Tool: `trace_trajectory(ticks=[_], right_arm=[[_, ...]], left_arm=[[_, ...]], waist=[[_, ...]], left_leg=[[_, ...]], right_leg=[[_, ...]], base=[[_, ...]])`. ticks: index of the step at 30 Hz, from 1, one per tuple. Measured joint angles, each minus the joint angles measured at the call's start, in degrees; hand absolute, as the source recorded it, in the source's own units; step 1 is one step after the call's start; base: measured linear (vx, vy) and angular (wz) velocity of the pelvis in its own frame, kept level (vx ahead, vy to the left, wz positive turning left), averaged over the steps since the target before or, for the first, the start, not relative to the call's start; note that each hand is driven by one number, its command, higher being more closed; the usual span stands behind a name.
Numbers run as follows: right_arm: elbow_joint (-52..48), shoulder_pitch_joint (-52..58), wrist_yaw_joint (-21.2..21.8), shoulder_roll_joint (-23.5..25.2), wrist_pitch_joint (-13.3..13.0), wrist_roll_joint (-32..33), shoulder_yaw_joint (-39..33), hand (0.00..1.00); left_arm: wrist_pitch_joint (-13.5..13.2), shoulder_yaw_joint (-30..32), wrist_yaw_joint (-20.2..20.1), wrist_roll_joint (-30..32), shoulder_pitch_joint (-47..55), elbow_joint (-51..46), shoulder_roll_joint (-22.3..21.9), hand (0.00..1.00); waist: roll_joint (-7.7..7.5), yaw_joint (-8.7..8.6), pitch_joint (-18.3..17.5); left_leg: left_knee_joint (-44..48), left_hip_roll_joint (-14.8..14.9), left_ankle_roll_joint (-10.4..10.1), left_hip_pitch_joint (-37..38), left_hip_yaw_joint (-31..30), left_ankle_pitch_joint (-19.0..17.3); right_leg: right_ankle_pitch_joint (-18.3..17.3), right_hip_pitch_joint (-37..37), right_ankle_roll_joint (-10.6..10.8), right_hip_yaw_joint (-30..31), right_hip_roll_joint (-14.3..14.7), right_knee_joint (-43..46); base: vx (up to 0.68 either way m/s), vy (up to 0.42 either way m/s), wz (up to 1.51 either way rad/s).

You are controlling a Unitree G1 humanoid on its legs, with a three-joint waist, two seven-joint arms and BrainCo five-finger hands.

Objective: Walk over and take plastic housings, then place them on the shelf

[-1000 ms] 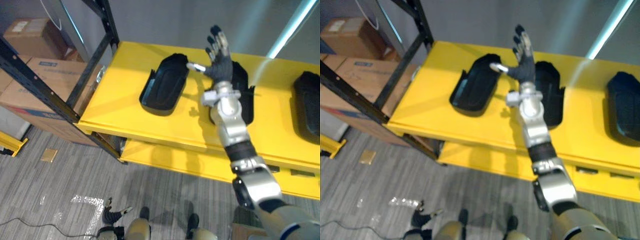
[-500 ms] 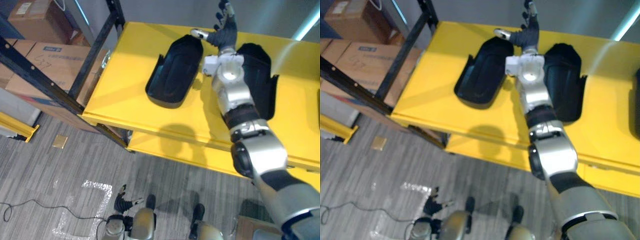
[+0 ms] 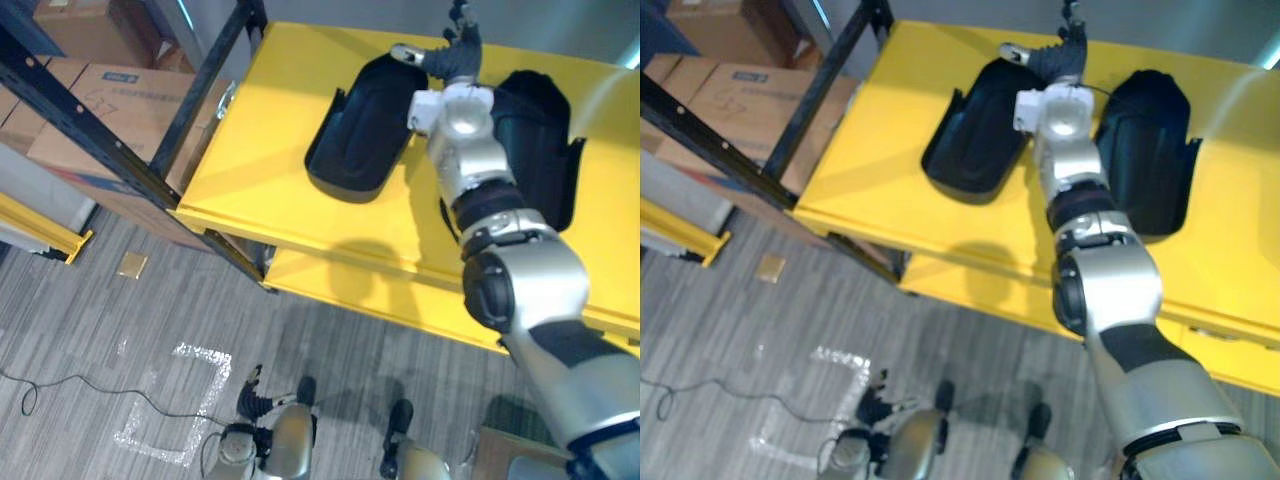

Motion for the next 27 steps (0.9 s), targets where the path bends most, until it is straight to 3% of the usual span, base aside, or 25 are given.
trace_trajectory(ticks=[3, 15, 27], right_arm=[[1.5, -1.4, -0.8, 0.1, 1.1, -1.7, -1.3, 0.0], [1.8, -1.5, -1.1, 0.0, 1.6, -2.9, -3.9, 0.0], [4.3, -1.4, -1.0, -0.5, 2.8, -2.9, -4.2, 0.0]], left_arm=[[0.0, 0.0, 0.1, 0.0, -0.4, 0.4, 0.0, 0.0], [0.0, -1.1, 0.3, 0.1, -1.4, 1.6, 0.0, 0.0], [0.1, -1.7, 0.5, 0.1, -1.7, 1.6, 0.0, 0.0]], waist=[[0.83, 0.43, 0.4], [1.67, 0.82, 0.8], [1.73, 1.25, 0.9]], left_leg=[[-0.1, 0.1, -0.2, 0.0, -0.1, 0.1], [-0.9, 0.3, -0.3, 0.2, -0.1, 0.8], [-4.5, 0.3, -1.0, 0.9, -1.8, 3.2]], right_leg=[[0.0, 0.1, 0.0, -0.1, 0.1, -0.1], [0.0, 0.1, 0.0, -0.3, 0.1, -0.2], [-0.1, 0.1, -0.2, -1.9, 0.1, -0.2]], base=[[0.0, 0.0, 0.0], [0.0, -0.001, 0.01], [-0.01, -0.006, 0.06]])
